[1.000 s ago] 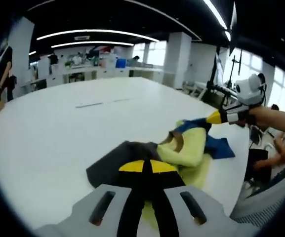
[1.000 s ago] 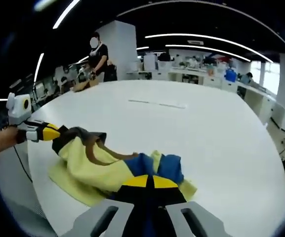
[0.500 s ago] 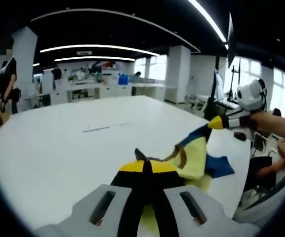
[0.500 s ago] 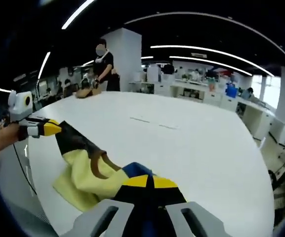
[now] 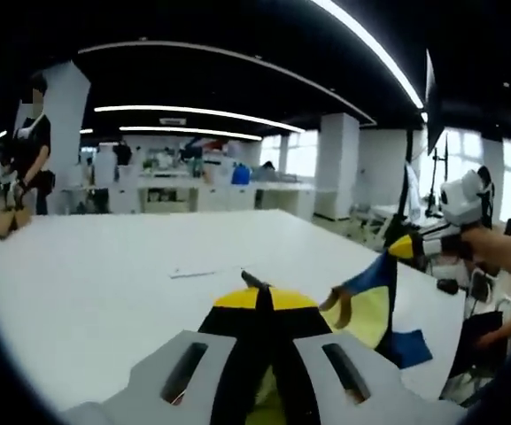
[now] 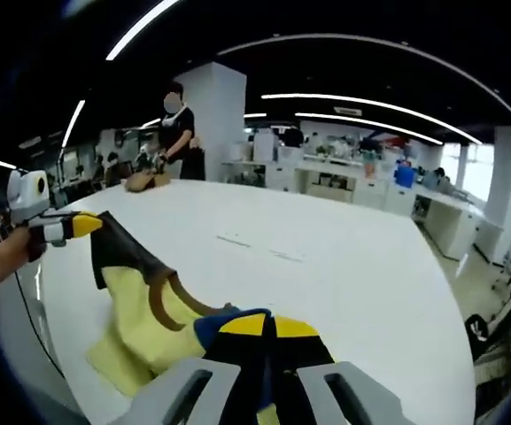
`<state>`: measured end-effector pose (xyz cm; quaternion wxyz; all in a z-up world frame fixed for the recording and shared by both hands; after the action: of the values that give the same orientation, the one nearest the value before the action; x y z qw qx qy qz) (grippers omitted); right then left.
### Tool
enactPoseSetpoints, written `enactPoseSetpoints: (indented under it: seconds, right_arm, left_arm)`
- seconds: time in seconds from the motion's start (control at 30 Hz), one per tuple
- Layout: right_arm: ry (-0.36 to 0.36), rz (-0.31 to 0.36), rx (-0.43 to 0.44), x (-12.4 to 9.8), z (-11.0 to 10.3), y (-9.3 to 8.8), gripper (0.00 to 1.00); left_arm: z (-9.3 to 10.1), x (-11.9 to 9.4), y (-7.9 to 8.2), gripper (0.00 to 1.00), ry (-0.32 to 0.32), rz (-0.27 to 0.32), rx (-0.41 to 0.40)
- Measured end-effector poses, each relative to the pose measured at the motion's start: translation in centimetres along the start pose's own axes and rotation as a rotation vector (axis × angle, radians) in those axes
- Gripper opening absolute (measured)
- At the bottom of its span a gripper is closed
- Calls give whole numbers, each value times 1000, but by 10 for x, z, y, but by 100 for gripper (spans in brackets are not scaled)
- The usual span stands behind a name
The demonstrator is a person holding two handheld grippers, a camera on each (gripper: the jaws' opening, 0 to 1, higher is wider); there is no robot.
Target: Fold the garment on the visible template until the final outline fits inside the template.
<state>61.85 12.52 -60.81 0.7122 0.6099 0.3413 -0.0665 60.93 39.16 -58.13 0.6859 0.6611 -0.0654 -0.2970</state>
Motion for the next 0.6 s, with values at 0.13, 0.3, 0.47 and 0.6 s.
enactPoseSetpoints:
  seconds: [0.13, 0.3, 0.47, 0.6]
  right_arm:
    - [-22, 16, 14, 6, 13, 12, 0]
    - [-35, 22, 48, 19, 28, 21, 0]
    - [-51, 13, 75, 38, 40, 23, 0]
    - [-62, -9, 94, 57, 50, 21, 0]
  left_arm:
    - [-9, 13, 9, 0, 20, 21, -37]
    - [-23, 33, 16, 0, 50, 35, -74]
    - [-41, 53, 12, 0, 96, 24, -106]
    - [-57, 74, 6, 0, 132, 5, -122]
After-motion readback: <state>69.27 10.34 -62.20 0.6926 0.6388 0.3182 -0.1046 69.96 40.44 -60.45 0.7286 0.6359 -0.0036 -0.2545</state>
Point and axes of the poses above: the point that each gripper's makers call its tool centre point, and the gripper's own axes: x roughly forward along the fingers, z roughly to its right, y roughly out of its top, the point moved 1 cm from there along -x, roughly backward along the fingers, and after that the axes turned 9 degrees about -z, right-handed, at the moved point
